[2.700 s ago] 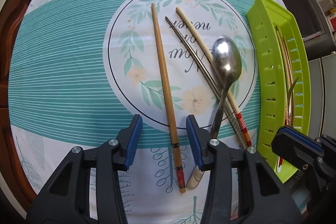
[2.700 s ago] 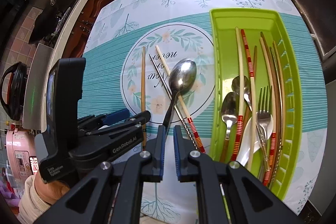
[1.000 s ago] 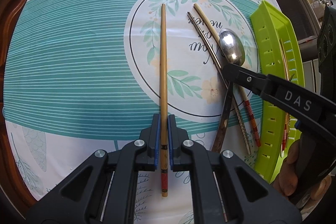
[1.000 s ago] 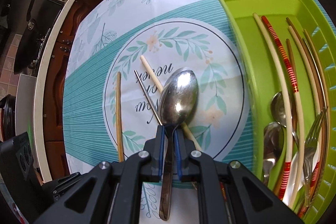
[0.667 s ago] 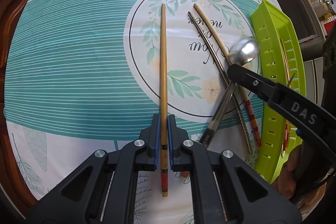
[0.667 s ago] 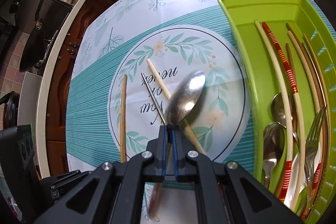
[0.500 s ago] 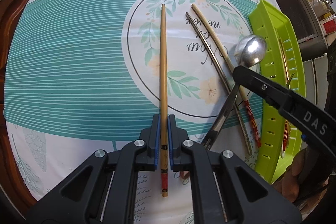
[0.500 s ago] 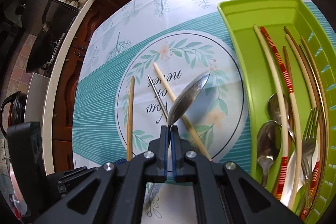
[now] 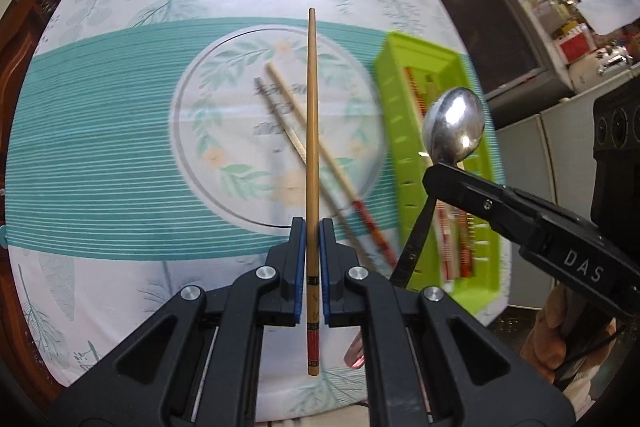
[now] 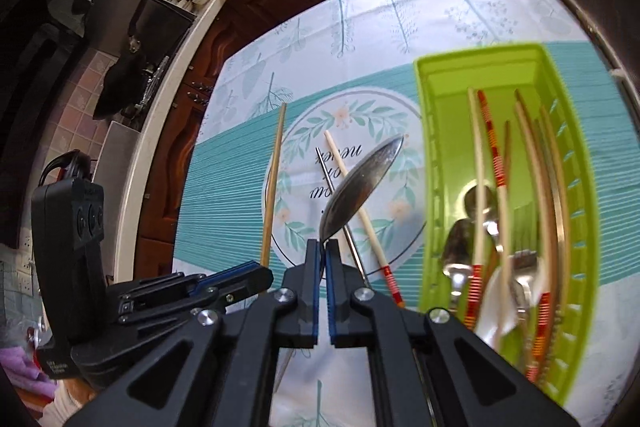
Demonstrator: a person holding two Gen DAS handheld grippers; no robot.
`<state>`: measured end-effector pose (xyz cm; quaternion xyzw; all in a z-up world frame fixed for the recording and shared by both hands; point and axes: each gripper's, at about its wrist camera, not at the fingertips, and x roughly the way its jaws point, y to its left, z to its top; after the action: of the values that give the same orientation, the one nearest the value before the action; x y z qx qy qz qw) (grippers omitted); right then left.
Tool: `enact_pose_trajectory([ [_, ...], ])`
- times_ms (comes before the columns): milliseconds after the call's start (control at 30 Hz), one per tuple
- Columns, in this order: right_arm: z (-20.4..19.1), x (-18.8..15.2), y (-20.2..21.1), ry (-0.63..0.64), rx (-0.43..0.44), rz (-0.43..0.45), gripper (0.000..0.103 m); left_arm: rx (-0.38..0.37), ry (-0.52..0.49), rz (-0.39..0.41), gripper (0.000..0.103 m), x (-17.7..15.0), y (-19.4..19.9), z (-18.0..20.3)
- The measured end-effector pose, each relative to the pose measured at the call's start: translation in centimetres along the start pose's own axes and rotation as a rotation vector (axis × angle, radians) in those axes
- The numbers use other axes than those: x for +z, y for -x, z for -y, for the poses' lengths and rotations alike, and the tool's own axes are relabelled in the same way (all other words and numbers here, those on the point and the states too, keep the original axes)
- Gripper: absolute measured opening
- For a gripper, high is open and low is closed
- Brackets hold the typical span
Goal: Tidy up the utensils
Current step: 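Lift the wooden chopstick with the left tool while the right tool lifts the spoon, then lower the chopstick and spoon into the green tray and open both tools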
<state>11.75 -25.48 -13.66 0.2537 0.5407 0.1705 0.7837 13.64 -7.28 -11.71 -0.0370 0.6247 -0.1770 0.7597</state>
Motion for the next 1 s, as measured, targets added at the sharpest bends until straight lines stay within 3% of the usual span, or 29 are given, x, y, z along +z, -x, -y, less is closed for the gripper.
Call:
enact_pose_trajectory([
  [100, 0.5, 0.5, 2.7, 0.033, -0.043, -0.005, 0.002, -0.034, -0.030, 0.007, 0.004, 0.5, 0.5, 2.8],
  [233, 1.6, 1.1, 5.7, 0.092, -0.179, -0.003, 0.002, -0.080, -0.071, -0.001, 0.004, 0.6, 0.0, 7.4],
  [400, 4.4, 1.0, 6.2, 0.104, -0.300, -0.039, 0.002, -0.099, -0.089, -0.016, 0.004, 1.0, -1.8, 11.3],
  [567, 6.2, 0.3, 4.9, 0.100, -0.290, -0.093, 0.002, -0.097, -0.066, -0.038, 0.004, 1.9, -4.1, 12.5],
  [867, 7.3, 0.5, 2.7, 0.123, -0.300, -0.123, 0.003, -0.112, 0.019, -0.095, 0.004, 2.0, -9.0, 10.9],
  [1000, 7.9, 1.0, 2.7, 0.082, -0.295, -0.133, 0.005, -0.116, 0.005, -0.107, 0.005, 1.3, -10.4, 11.0],
])
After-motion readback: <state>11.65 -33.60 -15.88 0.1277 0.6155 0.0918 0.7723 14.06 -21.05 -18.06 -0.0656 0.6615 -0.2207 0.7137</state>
